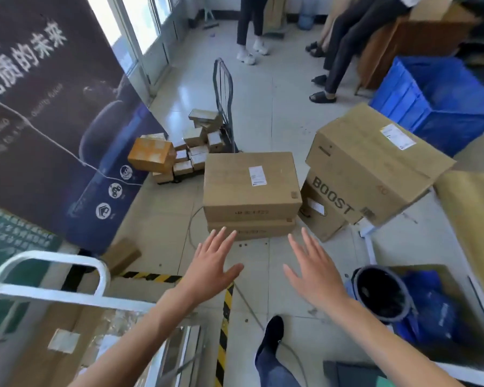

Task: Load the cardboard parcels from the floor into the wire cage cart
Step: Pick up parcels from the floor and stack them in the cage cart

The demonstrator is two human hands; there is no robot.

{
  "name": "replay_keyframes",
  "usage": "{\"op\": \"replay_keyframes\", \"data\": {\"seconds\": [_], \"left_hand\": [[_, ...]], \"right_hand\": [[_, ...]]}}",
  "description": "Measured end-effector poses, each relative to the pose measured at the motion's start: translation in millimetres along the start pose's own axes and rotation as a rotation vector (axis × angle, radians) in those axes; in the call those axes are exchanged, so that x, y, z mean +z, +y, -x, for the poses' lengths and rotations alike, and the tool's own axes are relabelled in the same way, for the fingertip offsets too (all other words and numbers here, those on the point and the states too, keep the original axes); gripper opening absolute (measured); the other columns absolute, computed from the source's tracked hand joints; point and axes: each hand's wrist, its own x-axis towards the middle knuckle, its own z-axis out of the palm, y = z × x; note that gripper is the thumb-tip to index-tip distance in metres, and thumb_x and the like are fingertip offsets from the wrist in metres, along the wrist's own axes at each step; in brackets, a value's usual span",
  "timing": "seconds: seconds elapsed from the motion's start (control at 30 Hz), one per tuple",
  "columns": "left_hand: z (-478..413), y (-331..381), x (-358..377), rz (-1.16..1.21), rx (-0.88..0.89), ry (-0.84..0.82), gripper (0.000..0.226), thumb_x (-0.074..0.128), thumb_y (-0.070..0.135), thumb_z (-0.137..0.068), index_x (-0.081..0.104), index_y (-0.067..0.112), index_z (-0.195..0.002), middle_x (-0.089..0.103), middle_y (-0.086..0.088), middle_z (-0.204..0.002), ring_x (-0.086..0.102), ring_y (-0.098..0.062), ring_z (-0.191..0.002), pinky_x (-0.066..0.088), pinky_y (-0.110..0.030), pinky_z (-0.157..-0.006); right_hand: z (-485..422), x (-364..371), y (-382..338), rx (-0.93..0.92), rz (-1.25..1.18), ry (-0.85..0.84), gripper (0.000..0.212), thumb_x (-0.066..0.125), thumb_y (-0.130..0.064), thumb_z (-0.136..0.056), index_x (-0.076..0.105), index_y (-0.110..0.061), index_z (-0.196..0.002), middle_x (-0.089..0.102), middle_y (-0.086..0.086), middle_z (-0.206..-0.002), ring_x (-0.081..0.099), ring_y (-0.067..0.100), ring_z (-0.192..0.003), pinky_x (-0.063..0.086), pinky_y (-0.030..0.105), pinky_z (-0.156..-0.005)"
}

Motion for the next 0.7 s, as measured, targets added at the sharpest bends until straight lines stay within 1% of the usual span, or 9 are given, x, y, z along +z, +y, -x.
{"op": "replay_keyframes", "data": {"seconds": [0.07,0.23,0.37,0.53,0.7], "left_hand": [[-29,15,0,0.003,-0.015,0.008,0.078,0.043,0.061,-0.097,0.001,0.038,-0.158,-0.004,0.008,-0.168,-0.013,-0.013,-0.152,-0.003,-0.04,-0.121],[-81,44,-3,0.06,-0.074,0.016,0.075,0.048,0.053,-0.099,0.008,0.032,-0.16,0.002,0.006,-0.168,-0.007,-0.017,-0.154,0.006,-0.046,-0.124],[-112,53,-2,0.105,-0.12,0.036,0.075,0.05,0.05,-0.099,0.01,0.031,-0.16,0.003,0.005,-0.168,-0.006,-0.018,-0.154,0.008,-0.048,-0.124],[-154,40,4,0.117,-0.174,0.023,0.075,0.05,0.049,-0.099,0.012,0.029,-0.16,0.005,0.001,-0.168,-0.004,-0.02,-0.154,0.009,-0.047,-0.123],[-205,7,5,0.159,-0.218,0.021,0.075,0.05,0.05,-0.098,0.014,0.028,-0.16,0.008,0.001,-0.168,-0.003,-0.021,-0.154,0.011,-0.049,-0.123]], "right_hand": [[-20,-11,24,-0.002,-0.012,0.018,0.073,0.032,-0.058,-0.1,-0.004,-0.035,-0.16,-0.019,-0.002,-0.166,-0.012,0.019,-0.154,0.004,0.037,-0.121],[-63,-26,53,-0.001,-0.082,0.015,0.072,0.035,-0.055,-0.101,-0.001,-0.034,-0.16,-0.017,-0.002,-0.167,-0.01,0.018,-0.154,0.002,0.033,-0.119],[-99,-33,55,-0.013,-0.128,0.014,0.072,0.038,-0.054,-0.101,0.003,-0.033,-0.16,-0.012,-0.002,-0.168,-0.006,0.018,-0.155,0.009,0.038,-0.122],[-152,-34,43,-0.008,-0.149,-0.011,0.072,0.039,-0.053,-0.101,0.005,-0.032,-0.16,-0.009,0.0,-0.169,-0.005,0.02,-0.155,0.007,0.037,-0.122],[-215,-29,34,0.008,-0.142,-0.053,0.072,0.038,-0.054,-0.1,0.006,-0.033,-0.161,-0.008,0.002,-0.169,-0.004,0.022,-0.155,0.007,0.039,-0.122]]}}
